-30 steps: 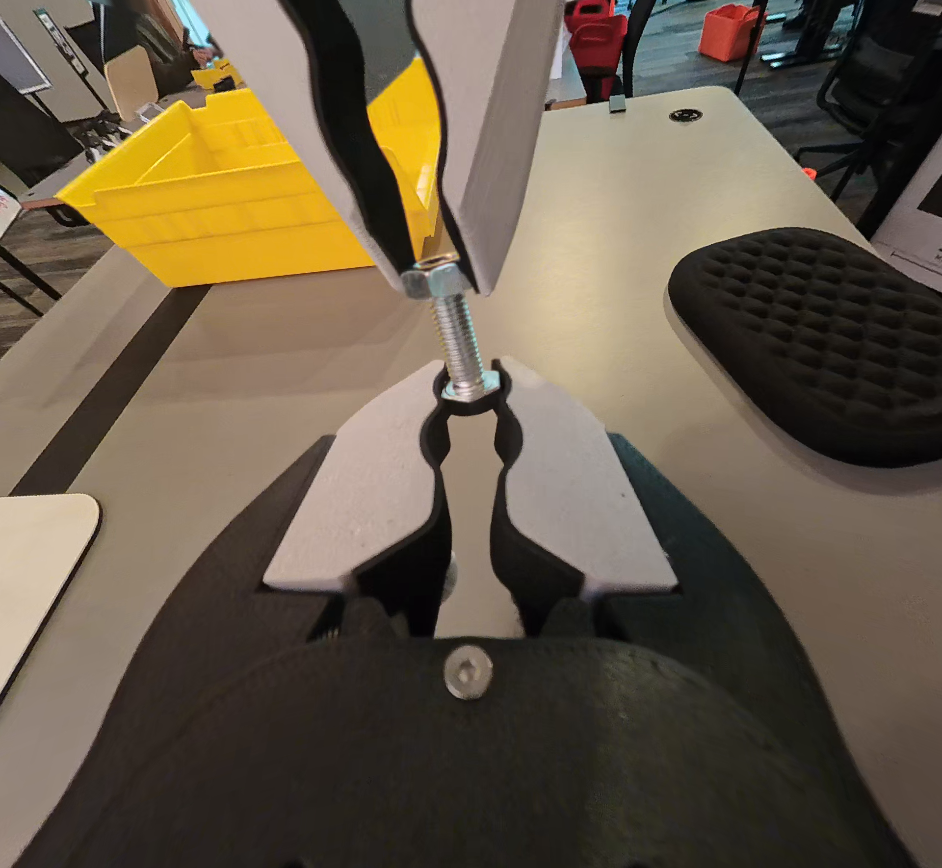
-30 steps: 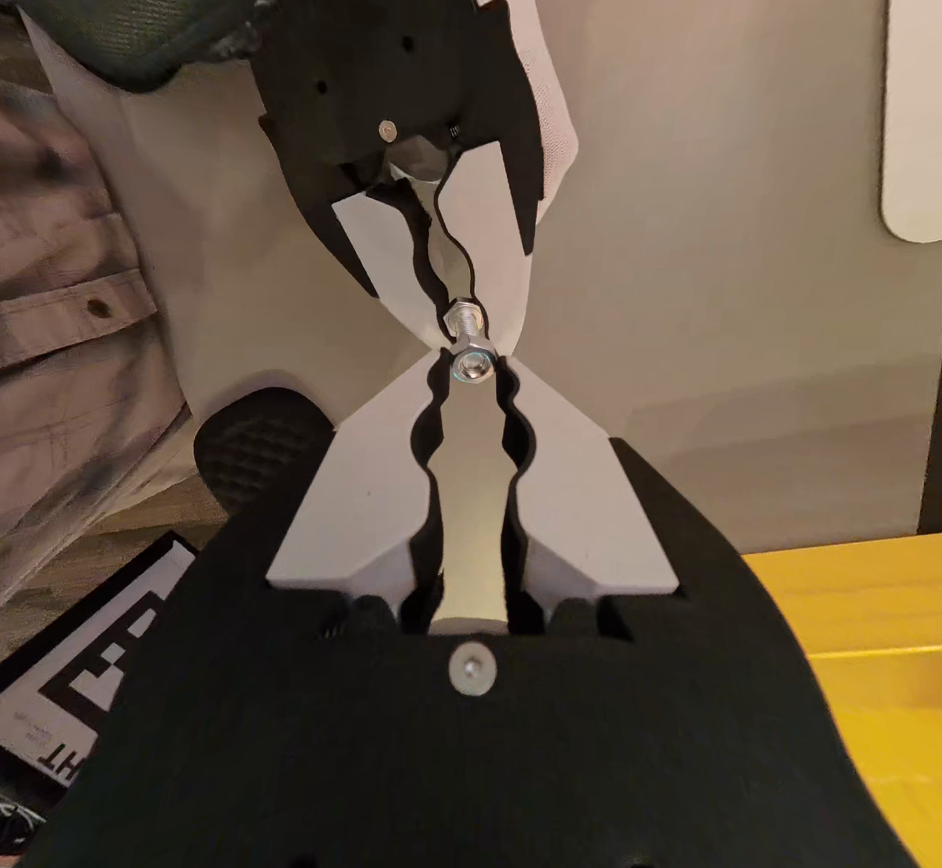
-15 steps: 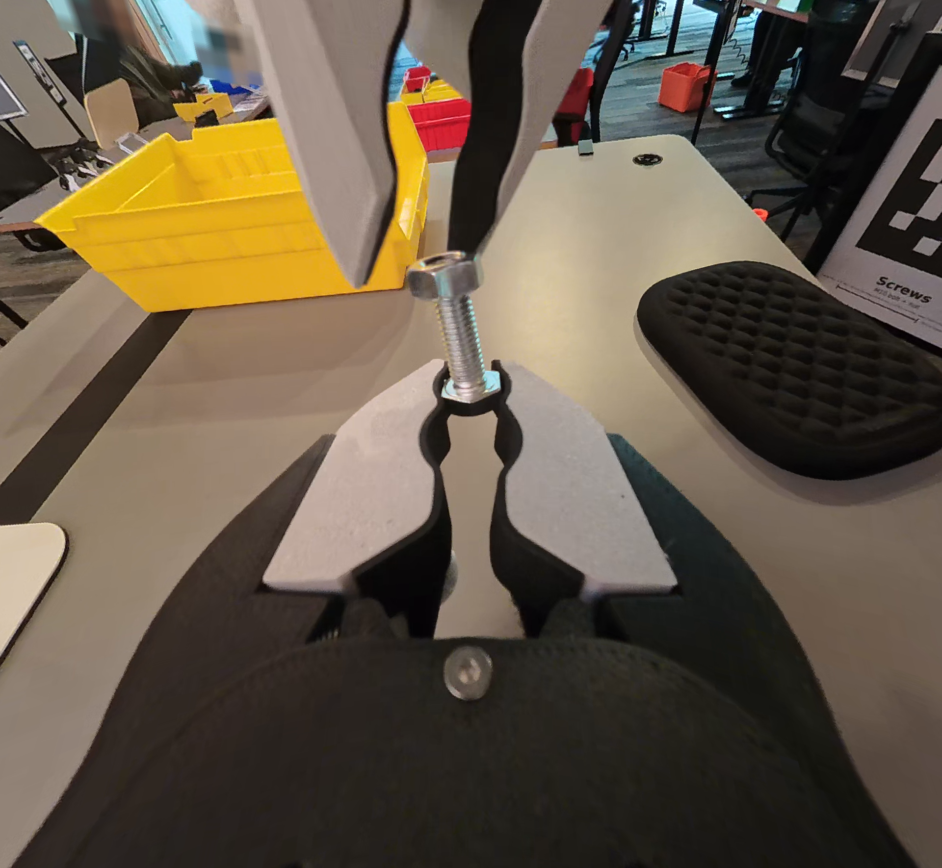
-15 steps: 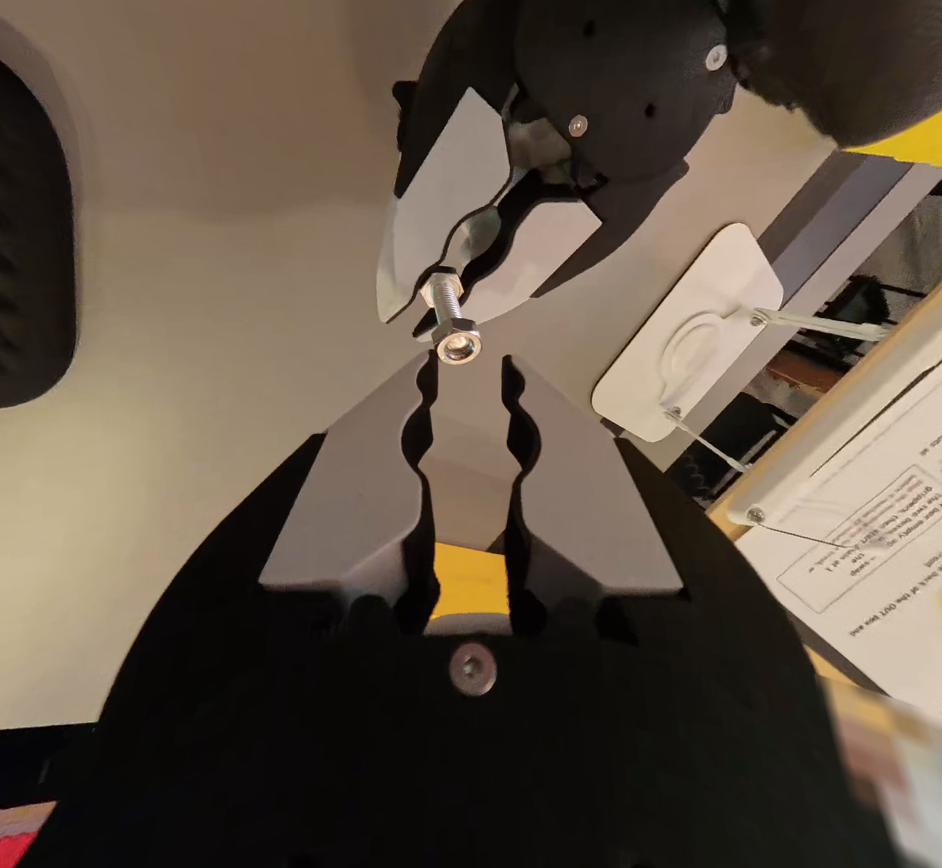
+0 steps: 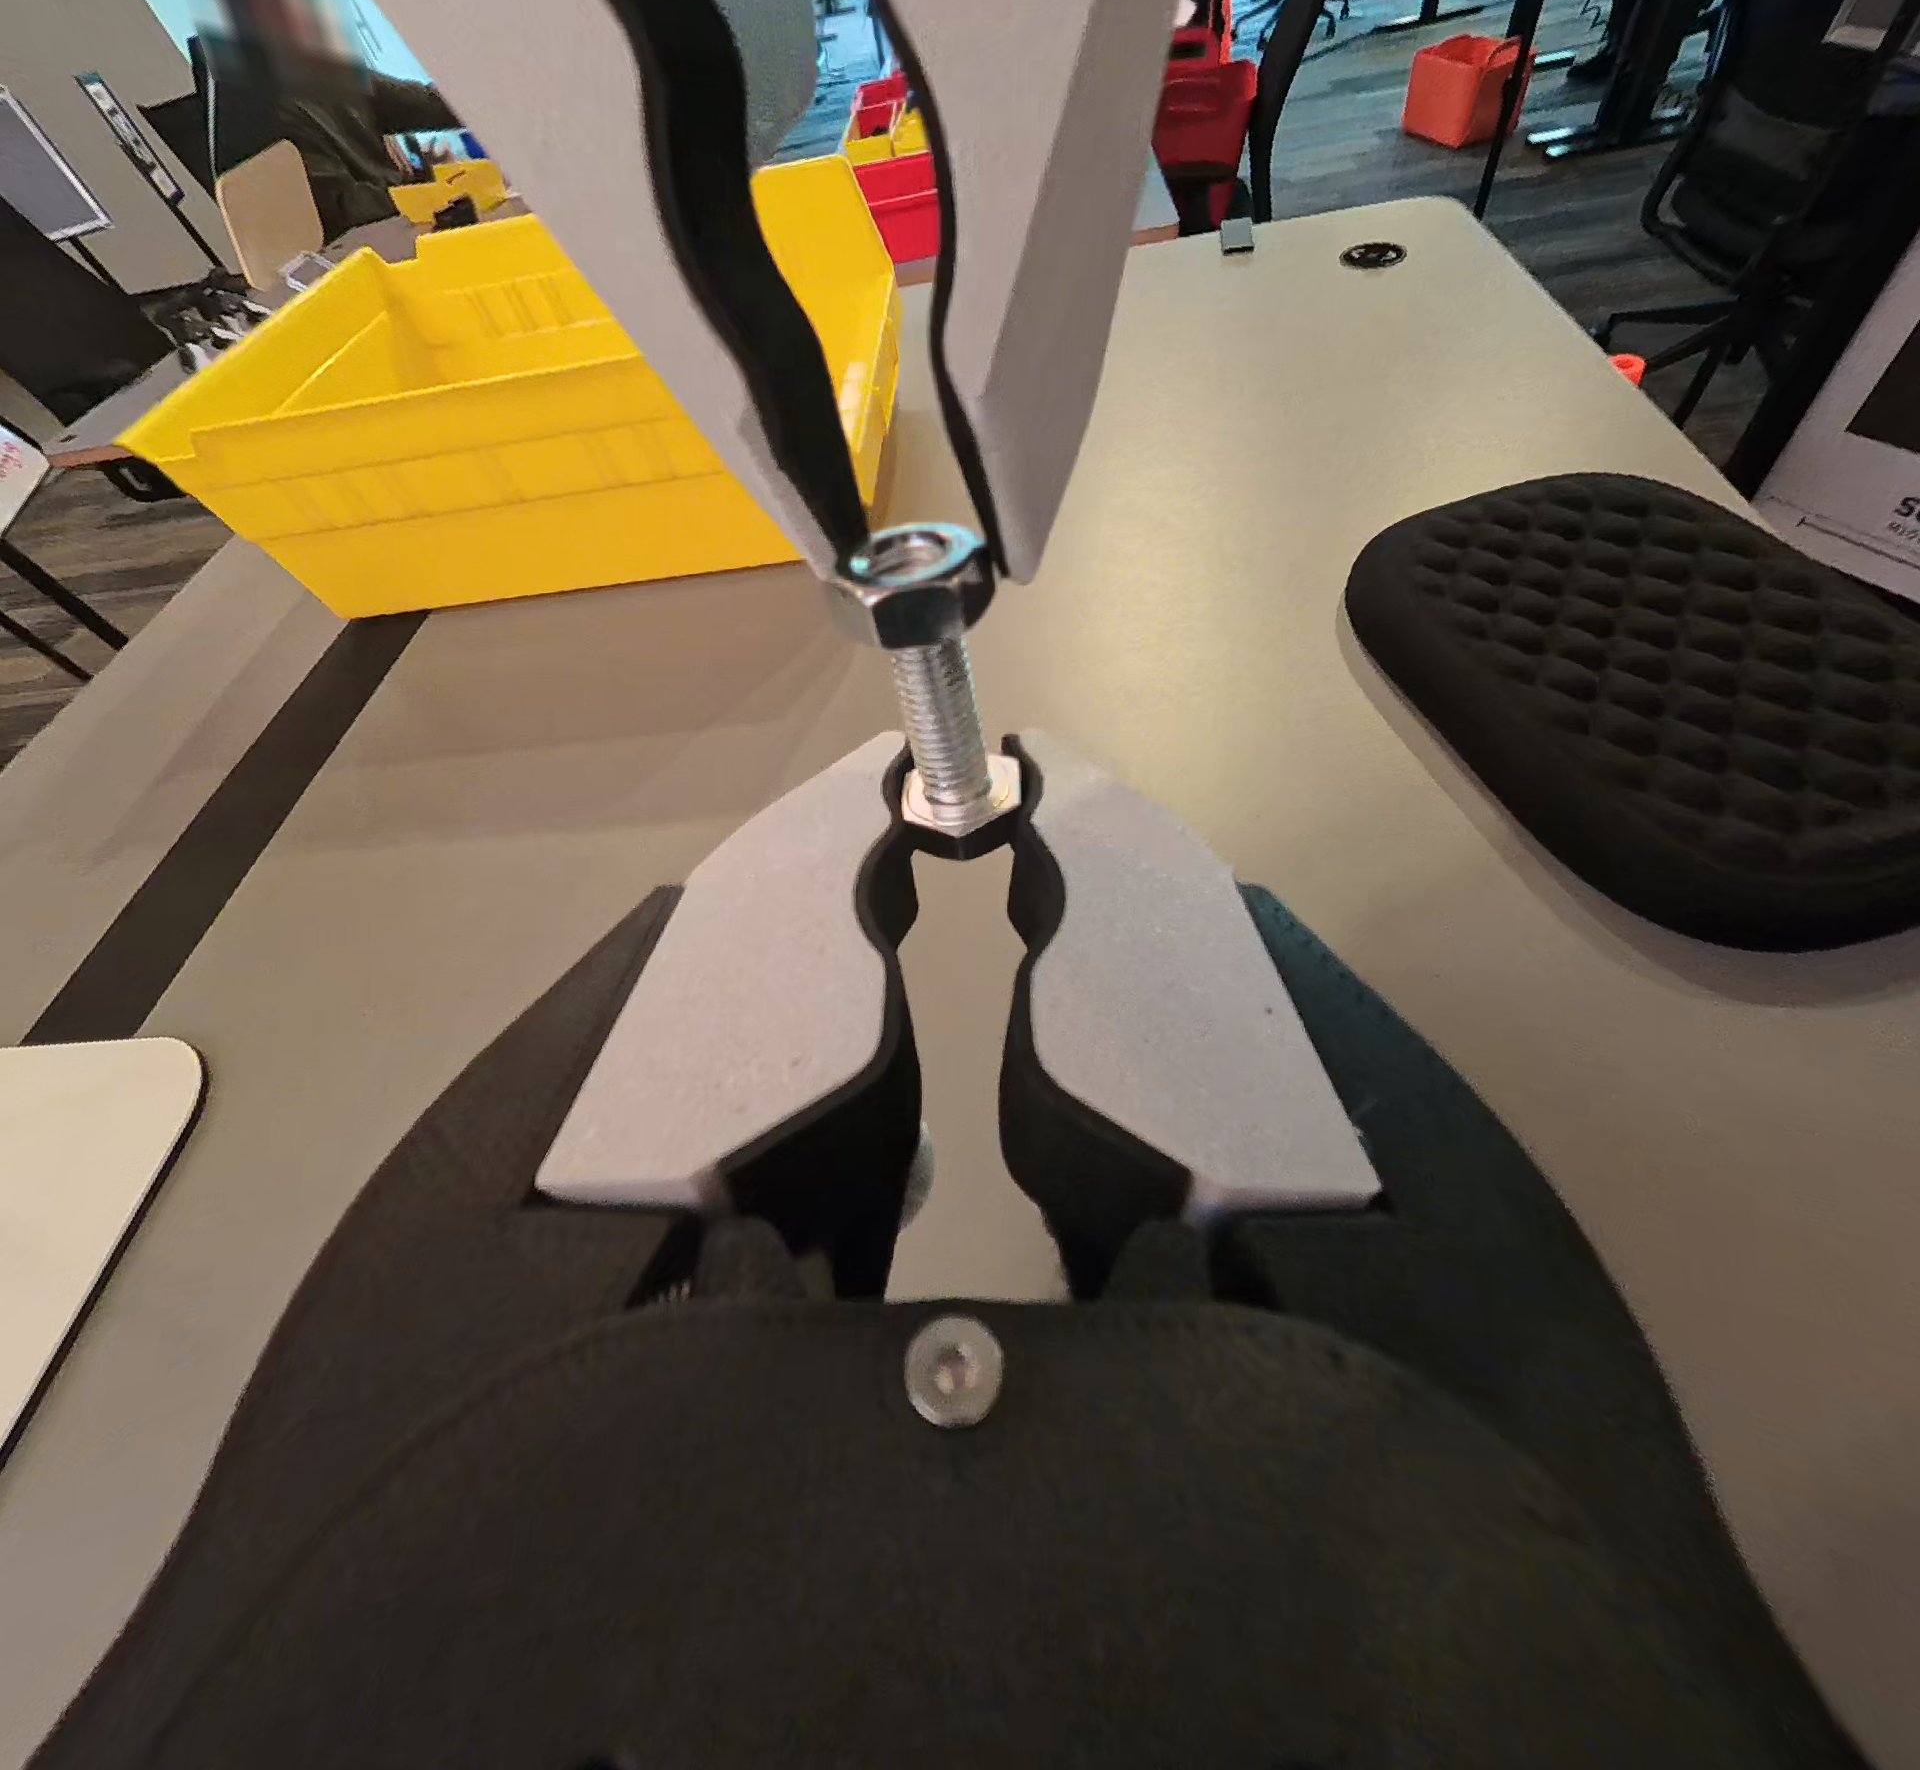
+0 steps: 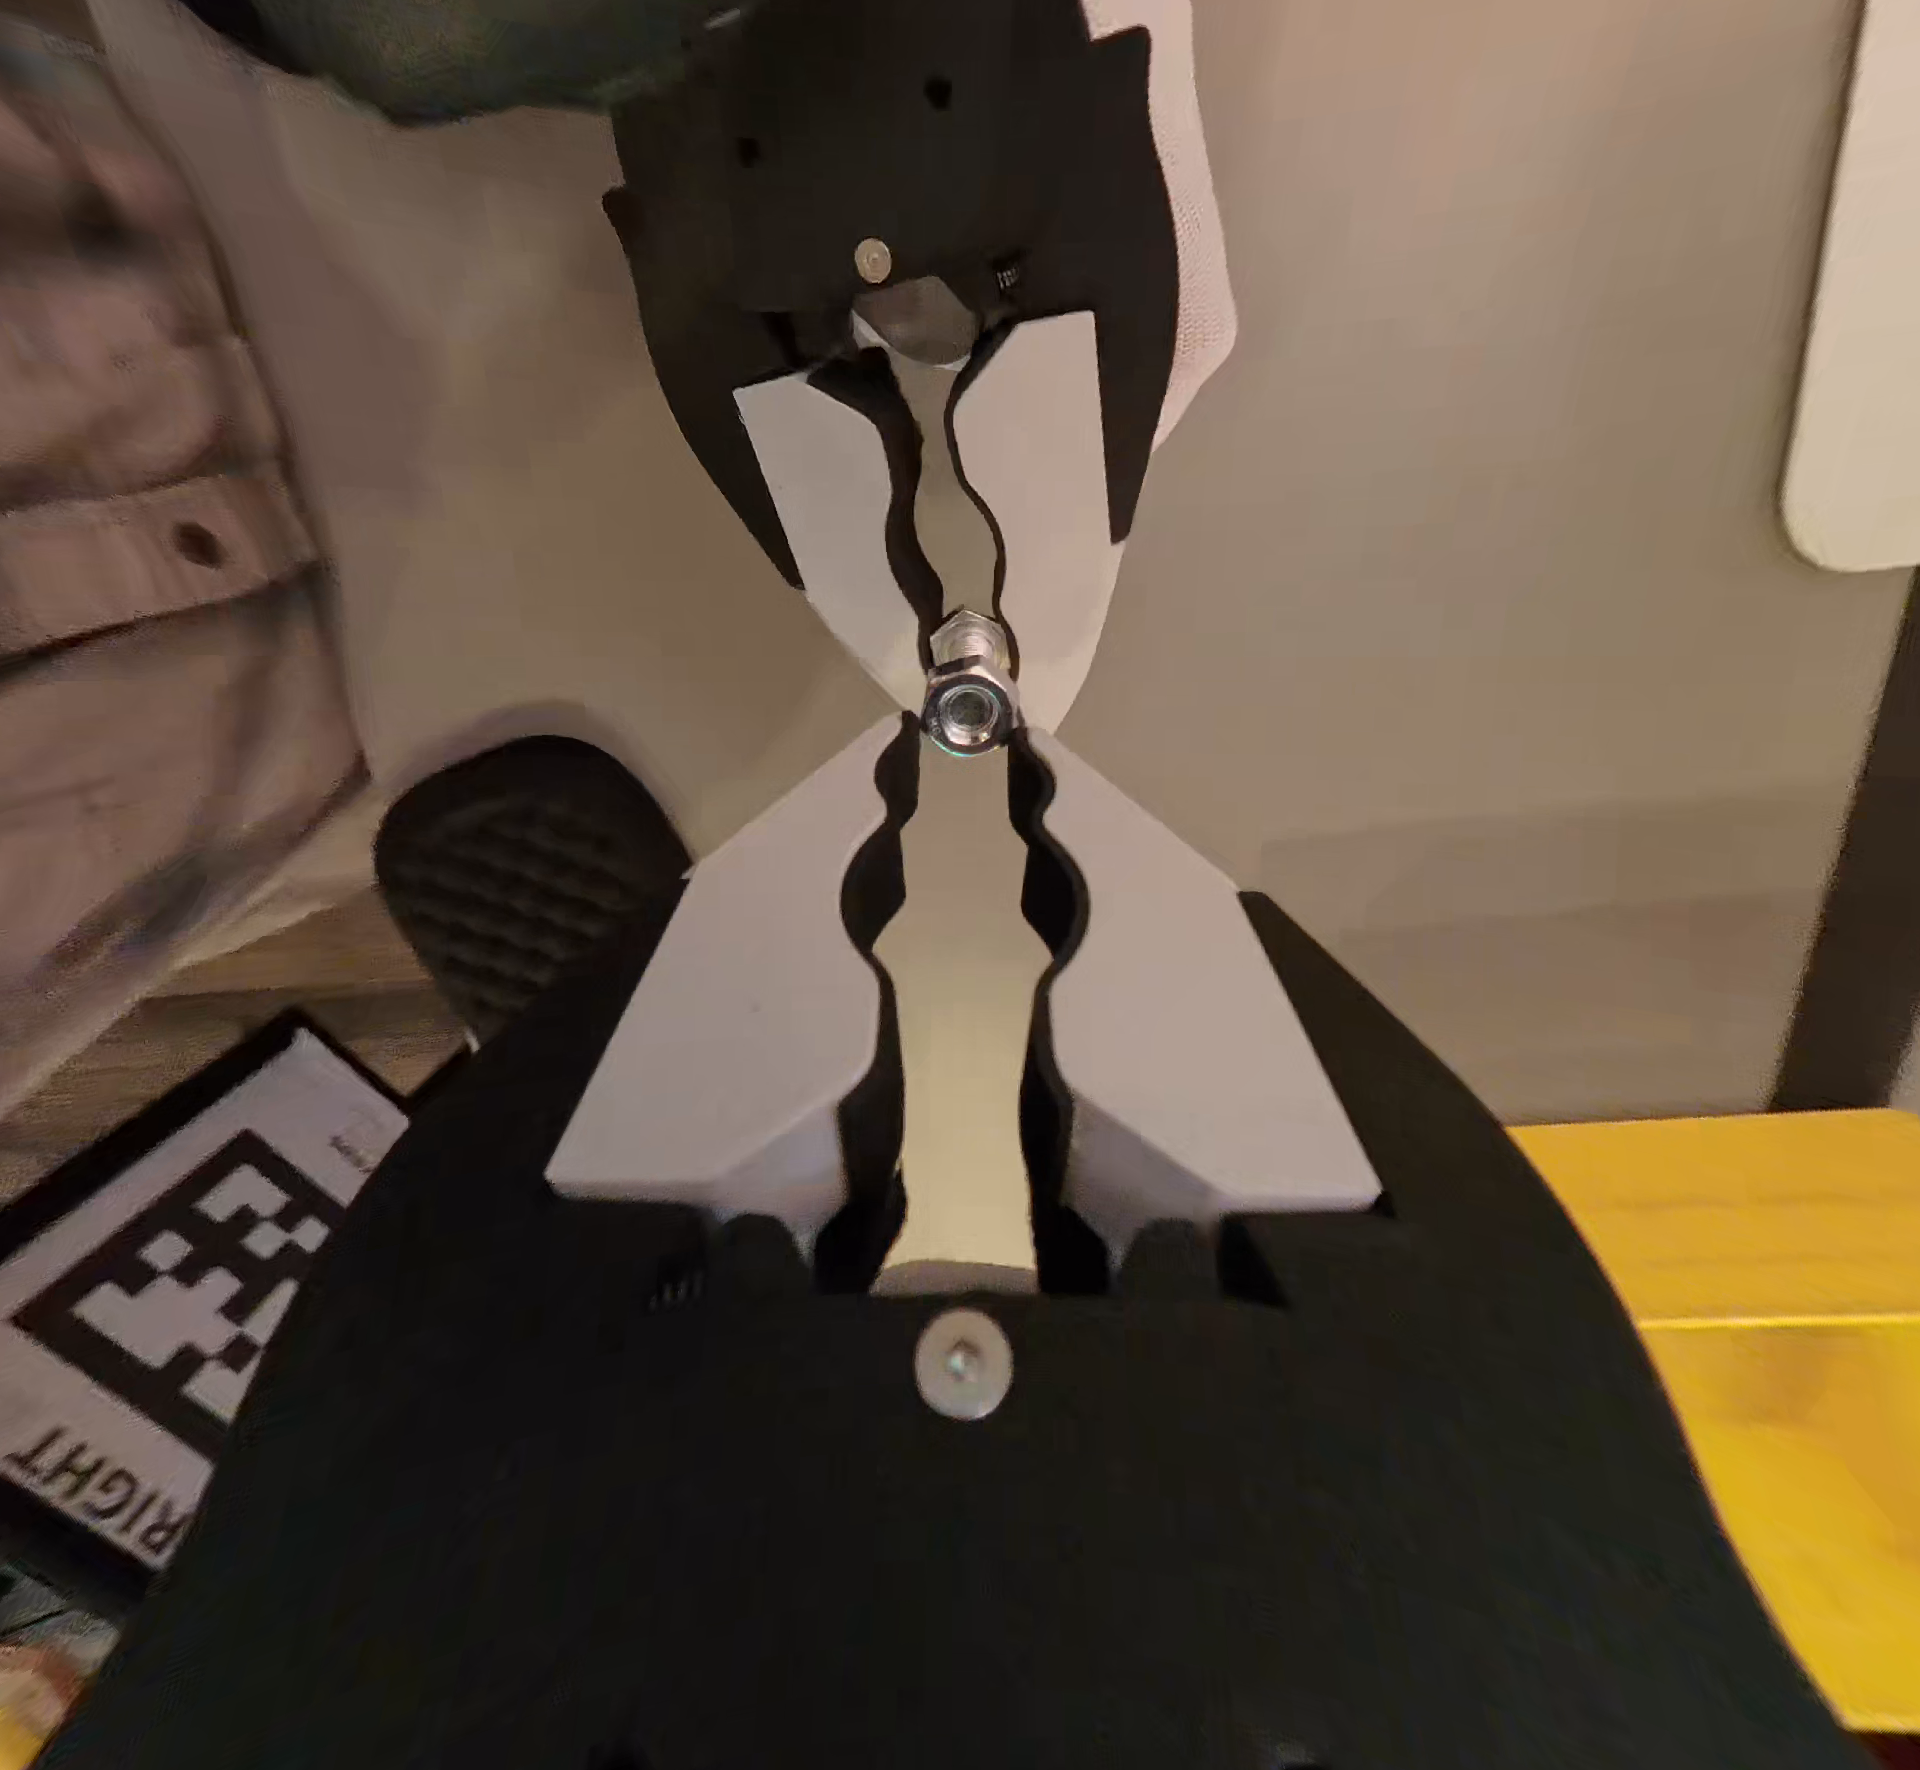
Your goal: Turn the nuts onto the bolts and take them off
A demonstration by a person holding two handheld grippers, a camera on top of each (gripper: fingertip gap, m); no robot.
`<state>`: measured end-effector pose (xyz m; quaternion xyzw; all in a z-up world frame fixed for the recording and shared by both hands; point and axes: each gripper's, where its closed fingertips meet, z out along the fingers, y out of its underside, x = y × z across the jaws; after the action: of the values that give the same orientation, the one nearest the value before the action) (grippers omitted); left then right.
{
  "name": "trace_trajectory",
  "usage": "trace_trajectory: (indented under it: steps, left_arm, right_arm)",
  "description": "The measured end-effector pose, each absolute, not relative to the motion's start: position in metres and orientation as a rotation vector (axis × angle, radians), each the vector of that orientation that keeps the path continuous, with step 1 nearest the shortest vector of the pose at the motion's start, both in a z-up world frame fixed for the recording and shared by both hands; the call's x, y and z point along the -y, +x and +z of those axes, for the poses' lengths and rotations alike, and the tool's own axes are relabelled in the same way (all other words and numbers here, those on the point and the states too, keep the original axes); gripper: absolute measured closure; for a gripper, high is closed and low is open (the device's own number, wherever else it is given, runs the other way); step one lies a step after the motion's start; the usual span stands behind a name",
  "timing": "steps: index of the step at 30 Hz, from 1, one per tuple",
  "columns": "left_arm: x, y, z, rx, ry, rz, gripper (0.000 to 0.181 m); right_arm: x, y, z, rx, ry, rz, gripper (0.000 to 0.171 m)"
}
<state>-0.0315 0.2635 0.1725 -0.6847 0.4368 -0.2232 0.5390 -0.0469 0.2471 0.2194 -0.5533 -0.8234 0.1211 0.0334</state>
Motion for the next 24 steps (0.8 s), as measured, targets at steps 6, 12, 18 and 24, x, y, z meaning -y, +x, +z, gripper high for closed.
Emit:
trace_trajectory:
  steps: [6, 12, 18, 24]
  left_arm:
    - [-0.261, -0.03, 0.179, -1.021, -1.61, -0.571, 0.168]
    - [-0.258, -0.026, 0.177, -1.045, -1.606, -0.591, 0.168]
    - [-0.256, -0.026, 0.18, -1.046, -1.592, -0.59, 0.168]
    - [-0.26, -0.028, 0.18, -1.029, -1.6, -0.564, 0.168]
  right_arm:
    - [-0.256, -0.046, 0.226, 2.66, -1.232, 0.214, 0.136]
    - [-0.248, -0.05, 0.231, 2.737, -0.697, 0.032, 0.143]
    - [-0.24, -0.052, 0.229, 2.756, -0.523, 0.043, 0.156]
    - [-0.244, -0.054, 0.228, 2.731, -0.836, 0.118, 0.156]
